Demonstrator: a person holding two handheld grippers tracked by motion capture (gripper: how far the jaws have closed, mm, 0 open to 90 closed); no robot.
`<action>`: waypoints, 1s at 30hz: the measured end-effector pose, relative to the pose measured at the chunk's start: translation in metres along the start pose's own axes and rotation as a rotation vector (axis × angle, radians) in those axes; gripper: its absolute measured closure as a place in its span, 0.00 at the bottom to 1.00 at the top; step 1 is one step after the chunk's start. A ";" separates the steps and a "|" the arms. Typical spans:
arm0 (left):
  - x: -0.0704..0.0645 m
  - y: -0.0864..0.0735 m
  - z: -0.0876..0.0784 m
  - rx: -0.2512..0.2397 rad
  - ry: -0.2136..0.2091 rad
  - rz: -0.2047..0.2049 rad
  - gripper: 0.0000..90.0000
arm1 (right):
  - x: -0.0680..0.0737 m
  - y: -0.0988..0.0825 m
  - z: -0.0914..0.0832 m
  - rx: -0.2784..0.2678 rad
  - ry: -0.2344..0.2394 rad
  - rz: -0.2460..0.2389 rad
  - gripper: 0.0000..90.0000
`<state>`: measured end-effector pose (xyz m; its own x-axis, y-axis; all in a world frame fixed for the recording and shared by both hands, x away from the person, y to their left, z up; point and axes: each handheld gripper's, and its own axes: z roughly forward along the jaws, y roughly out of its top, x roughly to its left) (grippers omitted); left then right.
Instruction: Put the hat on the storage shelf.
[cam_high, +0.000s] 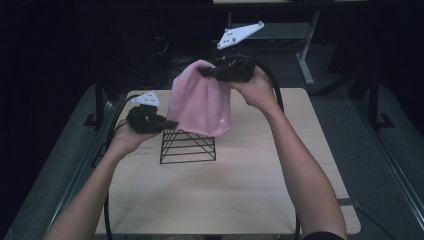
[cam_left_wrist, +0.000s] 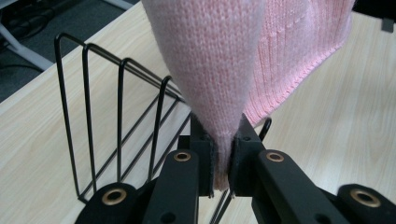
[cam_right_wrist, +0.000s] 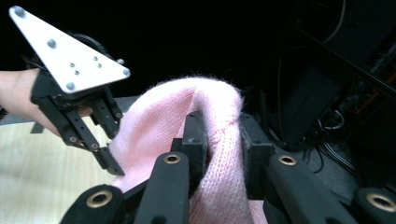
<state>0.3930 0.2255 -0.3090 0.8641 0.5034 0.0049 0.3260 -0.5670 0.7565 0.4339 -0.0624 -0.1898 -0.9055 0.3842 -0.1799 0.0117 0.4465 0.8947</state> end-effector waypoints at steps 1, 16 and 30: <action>0.000 -0.001 0.000 0.009 0.006 0.008 0.91 | 0.001 0.000 0.001 -0.004 0.005 -0.003 0.84; 0.002 -0.027 -0.005 0.060 0.034 0.001 0.91 | 0.022 -0.006 0.017 -0.008 0.099 -0.006 0.84; 0.006 -0.045 -0.001 0.090 0.027 -0.019 0.91 | 0.030 -0.016 0.031 0.009 0.159 0.006 0.84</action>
<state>0.3829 0.2546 -0.3425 0.8472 0.5312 0.0091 0.3767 -0.6128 0.6947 0.4201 -0.0330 -0.2226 -0.9611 0.2548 -0.1068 0.0207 0.4521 0.8917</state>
